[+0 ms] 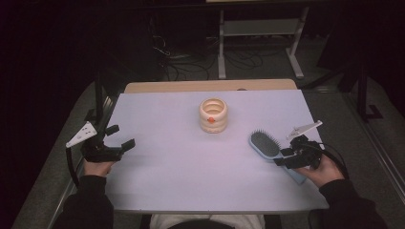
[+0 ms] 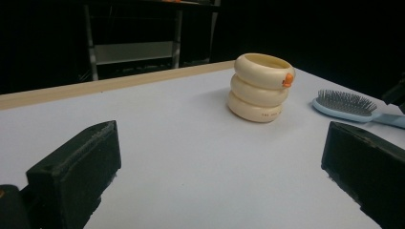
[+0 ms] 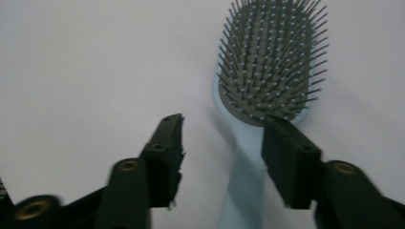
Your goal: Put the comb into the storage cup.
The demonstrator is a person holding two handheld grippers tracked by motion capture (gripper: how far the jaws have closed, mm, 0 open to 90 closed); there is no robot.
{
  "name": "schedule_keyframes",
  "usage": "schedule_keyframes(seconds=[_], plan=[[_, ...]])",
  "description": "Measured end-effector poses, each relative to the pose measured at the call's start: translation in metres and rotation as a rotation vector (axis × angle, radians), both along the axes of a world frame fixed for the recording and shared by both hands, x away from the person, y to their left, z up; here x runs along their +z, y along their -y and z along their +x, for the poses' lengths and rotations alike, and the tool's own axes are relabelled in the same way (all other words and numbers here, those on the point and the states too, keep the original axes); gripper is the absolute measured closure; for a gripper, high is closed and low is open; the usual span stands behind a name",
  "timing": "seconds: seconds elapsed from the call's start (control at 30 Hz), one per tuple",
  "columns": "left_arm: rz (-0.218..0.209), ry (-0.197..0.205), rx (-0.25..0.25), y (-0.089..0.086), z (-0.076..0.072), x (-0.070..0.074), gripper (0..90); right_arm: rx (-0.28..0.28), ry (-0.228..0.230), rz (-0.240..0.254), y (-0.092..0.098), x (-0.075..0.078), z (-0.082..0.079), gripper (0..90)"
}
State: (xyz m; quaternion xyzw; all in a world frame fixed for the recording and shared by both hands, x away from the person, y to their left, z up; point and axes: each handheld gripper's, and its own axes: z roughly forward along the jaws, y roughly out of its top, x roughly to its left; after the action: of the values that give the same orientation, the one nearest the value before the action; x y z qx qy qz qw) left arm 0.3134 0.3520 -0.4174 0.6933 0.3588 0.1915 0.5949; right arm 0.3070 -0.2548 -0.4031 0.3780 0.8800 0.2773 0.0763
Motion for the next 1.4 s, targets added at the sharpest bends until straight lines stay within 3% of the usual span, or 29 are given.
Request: schedule_keyframes(seconds=[0.2,0.23,0.43,0.5,0.9,1.33,1.4], plan=[[0.001,0.001,-0.001,0.000,0.000,0.000,0.0,-0.051,0.017,0.008,0.000,0.004,0.001,28.5],[0.001,0.001,-0.001,0.000,0.000,0.000,0.0,-0.063,0.017,0.008,0.001,0.005,0.002,22.7],[0.000,-0.001,-0.001,0.000,0.000,0.000,0.0,-0.085,0.008,0.001,0.003,0.008,0.004,9.5],[0.000,0.000,-0.001,0.000,0.000,0.000,0.0,-0.092,0.000,-0.005,0.002,0.008,0.005,0.8],[0.000,0.000,-0.002,0.000,0.000,0.000,0.0,-0.099,-0.032,-0.040,0.000,0.005,0.010,0.0],[0.000,0.000,-0.003,0.000,0.000,0.000,0.0,-0.095,-0.071,-0.088,-0.003,-0.010,0.015,0.0],[0.000,-0.001,-0.003,0.000,0.000,0.000,0.0,-0.094,-0.072,-0.095,-0.003,-0.012,0.016,3.5]])
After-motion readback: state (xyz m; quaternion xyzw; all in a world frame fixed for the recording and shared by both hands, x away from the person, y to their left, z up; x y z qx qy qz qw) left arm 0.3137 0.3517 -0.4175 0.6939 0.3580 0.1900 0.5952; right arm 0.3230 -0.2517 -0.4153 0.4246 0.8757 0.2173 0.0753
